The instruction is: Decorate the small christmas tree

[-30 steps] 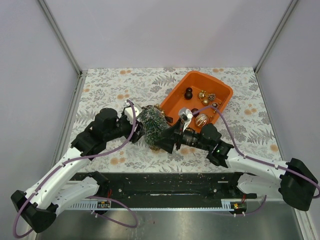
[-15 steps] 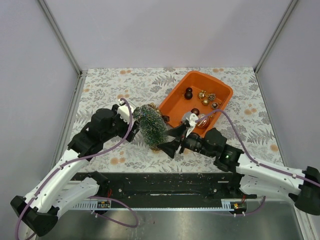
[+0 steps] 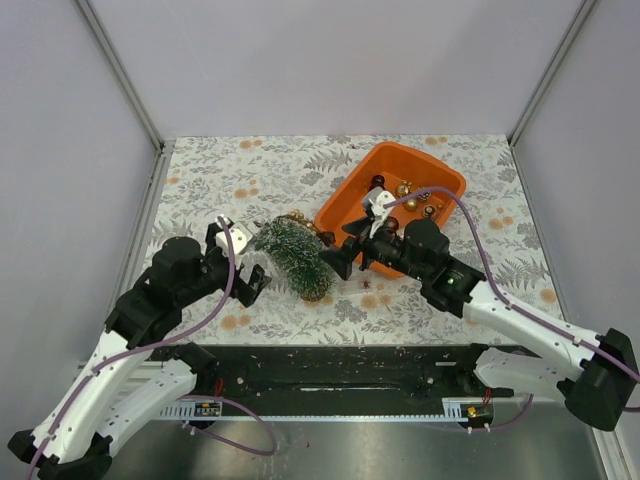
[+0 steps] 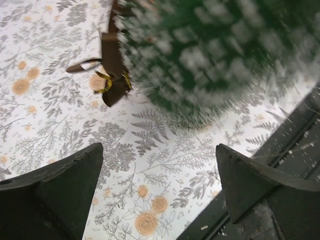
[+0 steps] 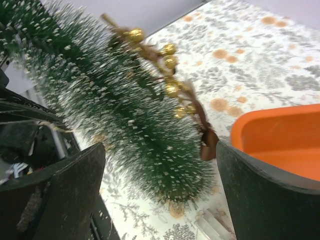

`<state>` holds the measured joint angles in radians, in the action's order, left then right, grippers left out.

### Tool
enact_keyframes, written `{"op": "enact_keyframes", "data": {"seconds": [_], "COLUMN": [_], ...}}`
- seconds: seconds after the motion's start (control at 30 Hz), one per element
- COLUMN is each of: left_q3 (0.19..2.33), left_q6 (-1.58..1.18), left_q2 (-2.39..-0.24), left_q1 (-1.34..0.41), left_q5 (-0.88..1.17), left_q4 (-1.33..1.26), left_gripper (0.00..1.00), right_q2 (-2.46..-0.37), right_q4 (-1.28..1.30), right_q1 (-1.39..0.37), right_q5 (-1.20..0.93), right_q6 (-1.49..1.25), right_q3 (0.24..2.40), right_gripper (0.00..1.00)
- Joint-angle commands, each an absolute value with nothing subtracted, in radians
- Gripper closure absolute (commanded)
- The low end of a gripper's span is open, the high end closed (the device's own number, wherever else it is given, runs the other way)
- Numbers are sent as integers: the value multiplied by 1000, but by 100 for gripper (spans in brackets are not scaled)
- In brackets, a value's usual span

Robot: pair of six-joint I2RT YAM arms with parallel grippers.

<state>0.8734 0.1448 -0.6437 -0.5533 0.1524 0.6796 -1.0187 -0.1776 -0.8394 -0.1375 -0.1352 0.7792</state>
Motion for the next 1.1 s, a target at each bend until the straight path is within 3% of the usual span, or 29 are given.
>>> {"op": "enact_keyframes", "data": {"seconds": [0.0,0.17,0.4,0.57,0.67,0.83,1.07], "left_q3": [933,948,907,945,992,1002,1009], "left_q6": [193,238,62,-50,-84,-132,-164], "left_q2": [-601,-557,-610,-731,-779,-792,-805], "left_q1": [-548,-548,-546,-548,-548,-546,-548], "left_q5": [281,443,336,197,247,270,247], "left_q4": [774,859,661,560,558,531,497], "left_gripper": [1,1,7,8,4,1,2], "right_q2": [-1077,-1118,-1190,-1221,-1213,-1183,-1190], "right_q4": [-183,-207,-327,-399,-442,-476,-477], "right_q1": [-825,-822,-822,-822,-824,-845,-1009], "right_q5": [-323,-356,-353,-322,-293,-276,-129], "right_q6": [-100,-124,-182,-198,-206,-210,-155], "right_q3": [877,879,861,842,810,772,755], "right_gripper": [1,1,11,26,37,66,82]}}
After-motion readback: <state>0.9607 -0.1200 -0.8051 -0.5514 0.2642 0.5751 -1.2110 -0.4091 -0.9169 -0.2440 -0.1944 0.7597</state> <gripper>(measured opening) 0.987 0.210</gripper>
